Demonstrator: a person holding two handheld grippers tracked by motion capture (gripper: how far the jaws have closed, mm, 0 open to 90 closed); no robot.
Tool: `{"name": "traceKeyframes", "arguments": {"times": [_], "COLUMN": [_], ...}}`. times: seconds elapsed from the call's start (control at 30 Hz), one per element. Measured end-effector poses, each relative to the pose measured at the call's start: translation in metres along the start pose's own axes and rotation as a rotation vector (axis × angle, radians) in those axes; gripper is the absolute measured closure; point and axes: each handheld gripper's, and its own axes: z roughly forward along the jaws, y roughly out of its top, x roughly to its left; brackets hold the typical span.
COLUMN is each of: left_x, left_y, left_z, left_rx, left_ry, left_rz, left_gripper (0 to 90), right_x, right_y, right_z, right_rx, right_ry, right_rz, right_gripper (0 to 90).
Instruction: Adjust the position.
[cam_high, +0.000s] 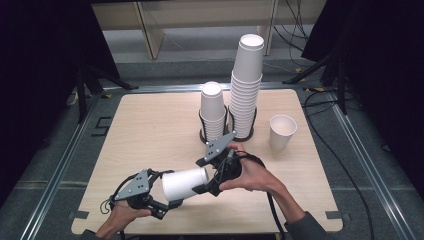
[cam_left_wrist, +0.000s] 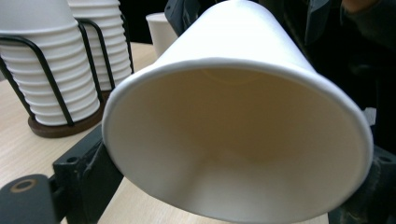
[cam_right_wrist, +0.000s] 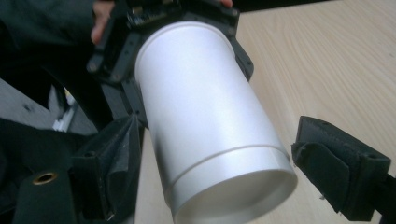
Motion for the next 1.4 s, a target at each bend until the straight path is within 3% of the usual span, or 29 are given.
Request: {"name": "traceKeyframes", "arguments": {"times": [0.03,0.07,0.1,0.17,0.2,0.23,0.27,0.3,0.33,0.5,0.6,0.67,1.07,1.1,1.13,1.2,1.23,1.3,1.33,1.4], "left_x": [0.0,0.0,0.001,-0.001,-0.001,-0.002,-0.003,-0.004,-0.005,-0.007,-0.009,-0.009,-0.012,-0.013,-0.013,-0.013,-0.013,-0.013,-0.013,-0.012], "left_y": [0.0,0.0,-0.001,0.0,-0.001,0.0,0.0,0.001,0.001,0.001,0.002,0.003,0.004,0.004,0.004,0.004,0.004,0.004,0.003,0.003], "left_z": [0.0,0.0,0.002,0.002,0.003,0.003,0.003,0.004,0.005,0.006,0.007,0.006,0.007,0.007,0.008,0.008,0.008,0.008,0.008,0.008], "left_rx": [0.019,0.031,0.033,0.064,0.062,0.08,0.096,0.105,0.104,0.122,0.118,0.142,0.146,0.145,0.143,0.147,0.148,0.15,0.141,0.138], "left_ry": [0.005,0.007,0.005,0.011,0.001,0.008,0.008,0.009,0.004,-0.003,-0.007,-0.004,-0.023,-0.027,-0.029,-0.035,-0.035,-0.038,-0.043,-0.038], "left_rz": [0.003,0.003,0.008,0.013,0.019,0.024,0.029,0.04,0.034,0.048,0.051,0.072,0.088,0.084,0.084,0.087,0.086,0.085,0.076,0.073], "left_gripper": [8.8,8.7,8.8,8.8,8.7,8.7,8.7,8.7,8.7,8.7,8.7,8.7,8.5,8.5,8.5,8.4,8.4,8.3,8.1,7.5], "right_x": [0.002,0.007,0.007,0.013,0.013,0.016,0.016,0.018,0.018,0.023,0.023,0.024,0.023,0.022,0.023,0.022,0.023,0.021,0.021,0.021], "right_y": [0.001,0.002,0.004,0.006,0.007,0.007,0.007,0.007,0.008,0.008,0.007,0.006,0.002,0.002,0.001,0.0,-0.001,-0.001,-0.002,-0.002], "right_z": [0.0,-0.001,0.0,0.003,0.005,0.007,0.009,0.012,0.014,0.023,0.027,0.031,0.047,0.048,0.05,0.052,0.053,0.054,0.054,0.054], "right_rx": [0.017,0.05,0.062,0.1,0.114,0.134,0.143,0.164,0.168,0.229,0.244,0.258,0.296,0.299,0.303,0.303,0.309,0.311,0.314,0.308], "right_ry": [-0.013,-0.022,-0.033,-0.048,-0.059,-0.058,-0.065,-0.066,-0.07,-0.069,-0.068,-0.069,-0.052,-0.052,-0.034,-0.034,-0.022,-0.023,-0.013,-0.015], "right_rz": [-0.023,-0.001,-0.053,-0.054,-0.094,-0.077,-0.109,-0.087,-0.12,-0.153,-0.159,-0.165,-0.196,-0.205,-0.18,-0.201,-0.175,-0.203,-0.182,-0.203], "right_gripper": [15.8,15.8,15.8,15.9,15.9,16.1,16.3,16.4,16.6,16.8,16.8,16.5,16.8,16.8,16.8,17.1,17.3,17.9,18.4,19.0]}}
